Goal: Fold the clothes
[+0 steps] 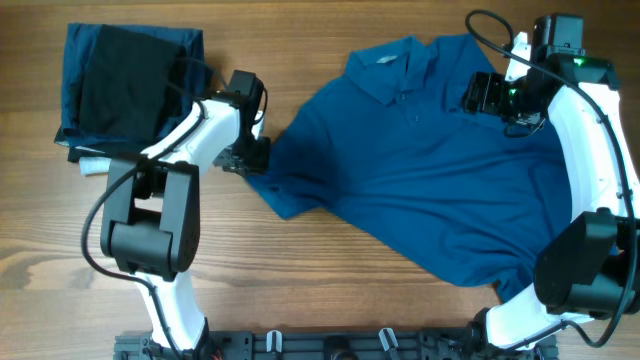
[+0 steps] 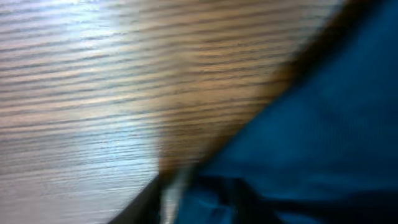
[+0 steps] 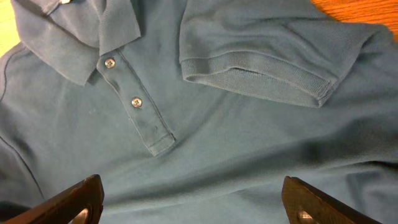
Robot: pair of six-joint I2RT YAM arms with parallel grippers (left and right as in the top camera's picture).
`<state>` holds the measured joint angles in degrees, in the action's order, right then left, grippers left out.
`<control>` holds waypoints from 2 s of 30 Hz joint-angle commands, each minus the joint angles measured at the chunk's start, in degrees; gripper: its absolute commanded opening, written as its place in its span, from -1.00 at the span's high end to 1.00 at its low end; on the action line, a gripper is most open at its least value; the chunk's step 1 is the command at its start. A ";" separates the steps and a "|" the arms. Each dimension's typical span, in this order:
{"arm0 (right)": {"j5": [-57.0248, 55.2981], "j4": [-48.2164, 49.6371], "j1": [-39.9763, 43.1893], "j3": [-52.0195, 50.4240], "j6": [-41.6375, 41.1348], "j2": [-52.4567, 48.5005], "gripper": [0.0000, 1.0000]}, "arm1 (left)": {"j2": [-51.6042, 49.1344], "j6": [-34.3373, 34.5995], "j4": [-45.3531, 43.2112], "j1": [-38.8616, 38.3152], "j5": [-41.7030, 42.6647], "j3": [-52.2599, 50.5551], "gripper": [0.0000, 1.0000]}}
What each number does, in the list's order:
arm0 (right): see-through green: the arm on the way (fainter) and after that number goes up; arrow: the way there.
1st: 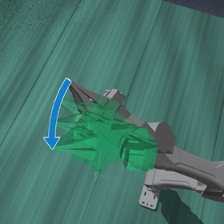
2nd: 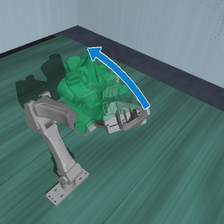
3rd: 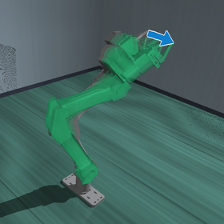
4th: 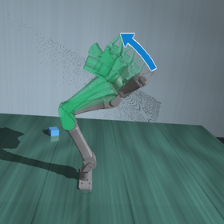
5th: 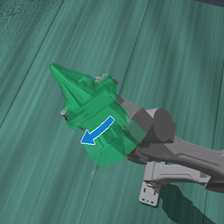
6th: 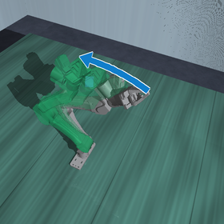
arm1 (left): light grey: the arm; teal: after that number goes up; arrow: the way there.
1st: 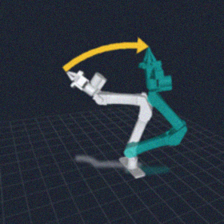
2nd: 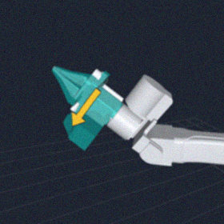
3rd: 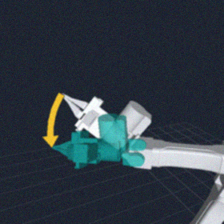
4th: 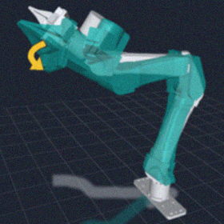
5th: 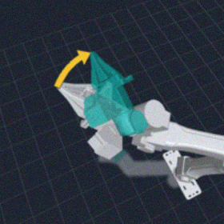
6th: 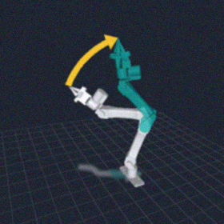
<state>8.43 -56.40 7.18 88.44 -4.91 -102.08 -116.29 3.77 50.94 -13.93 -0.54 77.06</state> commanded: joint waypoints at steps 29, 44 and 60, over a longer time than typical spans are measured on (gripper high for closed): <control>-12.57 -14.69 17.55 -0.96 -11.58 -1.31 -0.74 | -1.81 13.62 3.28 14.91 -1.03 -4.85 0.92; -8.79 -1.95 21.68 -18.01 -13.42 -1.77 -0.42 | -1.81 13.42 1.22 14.88 3.45 -4.85 0.92; -8.50 23.23 21.66 -20.76 -9.94 -17.70 0.84 | -1.81 12.98 -1.97 9.49 3.69 -4.85 0.92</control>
<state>-0.45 -38.79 28.71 68.40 -17.67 -111.13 -114.67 16.08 51.35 -2.83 2.39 74.19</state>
